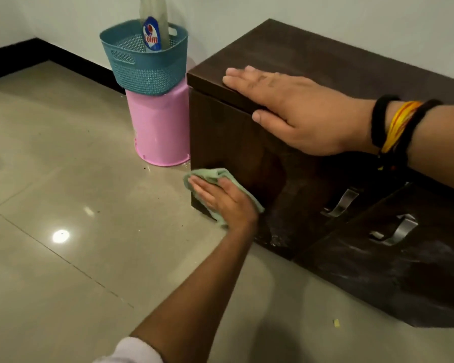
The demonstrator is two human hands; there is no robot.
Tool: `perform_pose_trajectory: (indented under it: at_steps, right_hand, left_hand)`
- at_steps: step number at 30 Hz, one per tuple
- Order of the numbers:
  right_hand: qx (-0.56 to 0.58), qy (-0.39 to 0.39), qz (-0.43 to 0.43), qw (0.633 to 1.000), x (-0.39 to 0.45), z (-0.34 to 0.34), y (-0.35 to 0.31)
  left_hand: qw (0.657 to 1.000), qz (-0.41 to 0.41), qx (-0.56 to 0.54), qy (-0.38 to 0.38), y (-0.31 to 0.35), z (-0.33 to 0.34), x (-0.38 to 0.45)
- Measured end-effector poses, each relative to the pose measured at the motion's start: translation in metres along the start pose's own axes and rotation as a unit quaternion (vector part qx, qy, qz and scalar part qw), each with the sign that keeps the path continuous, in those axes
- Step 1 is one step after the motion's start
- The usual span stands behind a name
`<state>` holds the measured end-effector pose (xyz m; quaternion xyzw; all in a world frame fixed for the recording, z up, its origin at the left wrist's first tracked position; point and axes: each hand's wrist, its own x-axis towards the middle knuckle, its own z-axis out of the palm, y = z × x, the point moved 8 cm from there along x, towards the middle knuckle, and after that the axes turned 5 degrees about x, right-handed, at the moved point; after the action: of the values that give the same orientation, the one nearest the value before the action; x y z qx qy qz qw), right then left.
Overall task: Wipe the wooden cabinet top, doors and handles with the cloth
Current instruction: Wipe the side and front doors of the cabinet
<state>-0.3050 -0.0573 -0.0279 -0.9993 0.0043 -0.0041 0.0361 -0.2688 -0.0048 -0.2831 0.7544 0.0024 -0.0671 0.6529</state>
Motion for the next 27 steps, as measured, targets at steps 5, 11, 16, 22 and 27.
perform_pose_trajectory:
  at_steps: [5, 11, 16, 22, 27]
  right_hand:
    - [-0.002, 0.002, -0.001, 1.000, -0.001, -0.003, 0.001]
    - [0.007, 0.002, -0.002, 1.000, 0.001, -0.001, 0.002]
    - [0.004, 0.000, 0.002, 1.000, -0.001, -0.003, 0.002]
    - [0.005, 0.013, 0.005, 1.000, -0.001, -0.002, -0.001]
    - [0.038, -0.008, 0.007, 0.999, -0.002, -0.005, 0.000]
  left_hand:
    - [0.998, -0.051, -0.006, -0.036, -0.056, -0.002, -0.013]
    - [0.959, 0.266, 0.098, -0.010, 0.030, -0.001, -0.017]
    - [0.911, 0.351, 0.204, -0.077, -0.026, 0.004, -0.039]
    - [0.727, 0.649, 0.223, 0.011, 0.077, -0.001, -0.039]
    - [0.744, 0.634, 0.208, -0.014, 0.055, 0.008, -0.078]
